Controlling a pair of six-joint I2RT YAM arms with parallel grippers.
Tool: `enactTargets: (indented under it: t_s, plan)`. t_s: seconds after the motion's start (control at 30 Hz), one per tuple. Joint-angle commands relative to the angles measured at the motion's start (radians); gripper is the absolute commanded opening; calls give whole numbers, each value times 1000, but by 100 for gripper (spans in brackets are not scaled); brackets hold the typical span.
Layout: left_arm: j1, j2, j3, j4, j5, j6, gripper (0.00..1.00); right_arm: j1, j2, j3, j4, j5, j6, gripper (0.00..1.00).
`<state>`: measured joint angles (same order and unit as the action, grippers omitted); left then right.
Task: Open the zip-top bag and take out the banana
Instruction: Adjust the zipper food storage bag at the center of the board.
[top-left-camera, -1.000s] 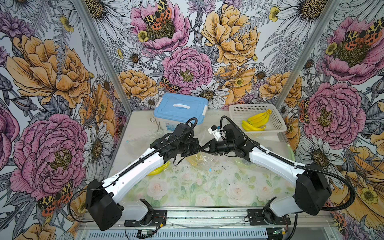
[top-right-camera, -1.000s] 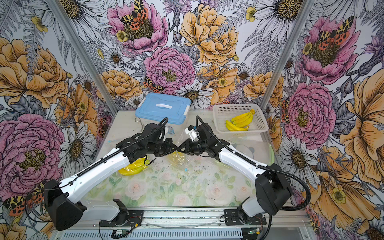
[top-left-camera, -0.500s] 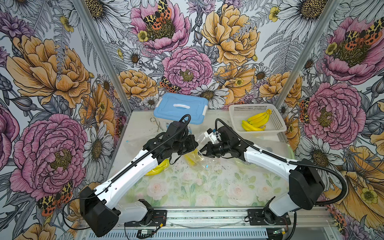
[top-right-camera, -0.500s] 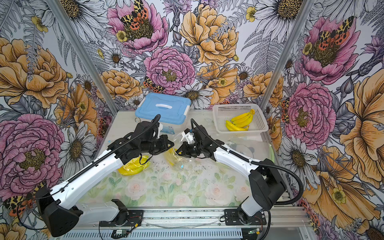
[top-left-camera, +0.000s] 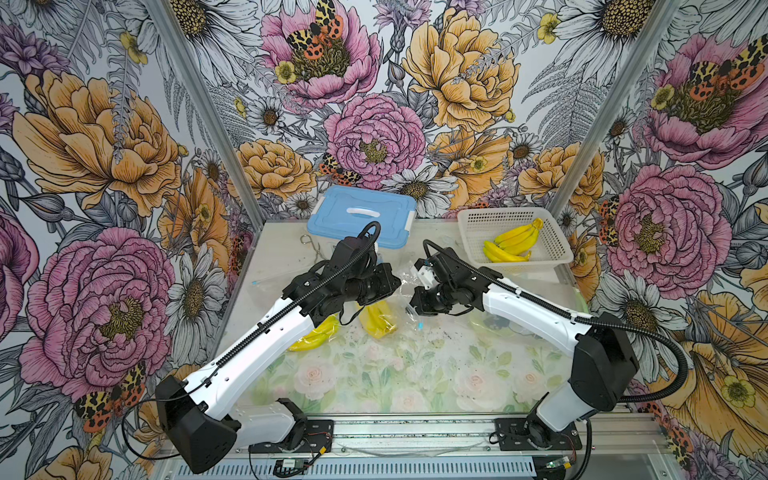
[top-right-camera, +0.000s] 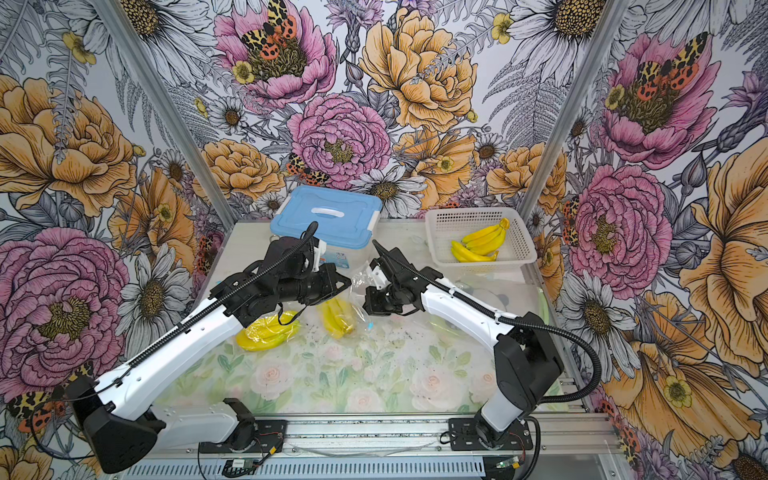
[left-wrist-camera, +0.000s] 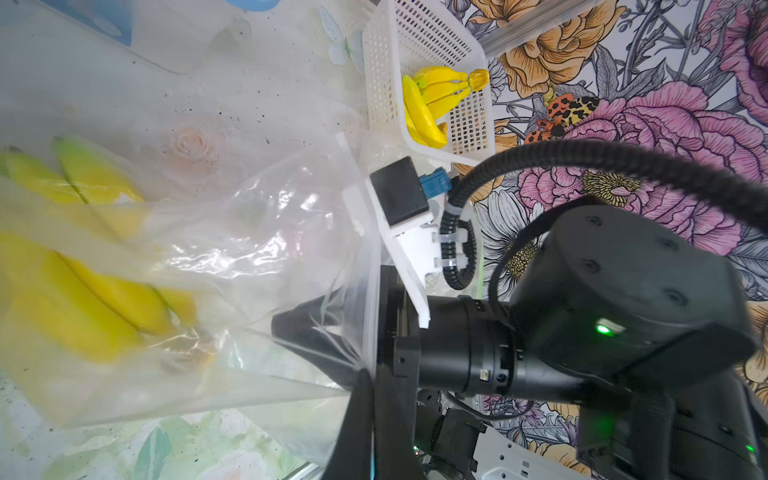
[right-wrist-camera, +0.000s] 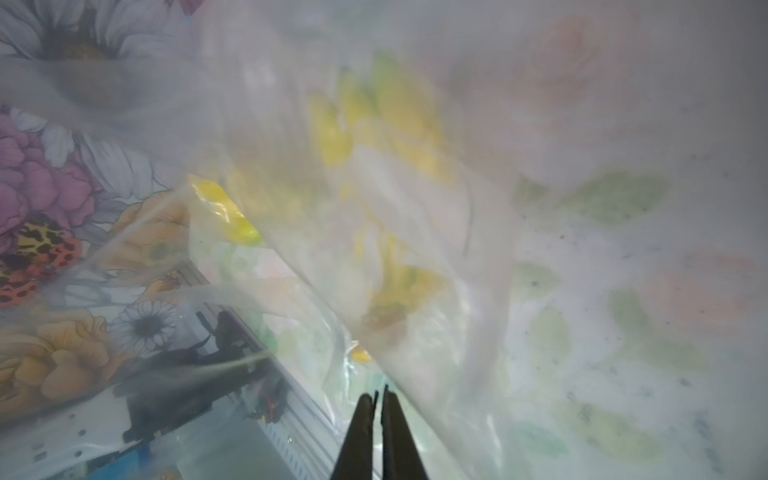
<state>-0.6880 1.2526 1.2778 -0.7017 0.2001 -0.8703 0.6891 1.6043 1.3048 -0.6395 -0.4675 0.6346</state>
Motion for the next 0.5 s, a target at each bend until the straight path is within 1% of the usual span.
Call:
enactTargets:
  t_s: [0.0, 0.1, 0.23, 0.47]
  plan:
    - [-18, 5, 43, 54, -8, -18, 0, 31, 34, 63, 27, -38, 7, 11]
    - [-31, 6, 24, 79, -14, -30, 0, 50, 71, 44, 106, -61, 50, 11]
    - [-32, -21, -36, 132, -30, -63, 0, 69, 127, 8, 183, -65, 72, 11]
    - [-5, -89, -95, 143, -56, -74, 0, 74, 219, -89, 192, -60, 68, 11]
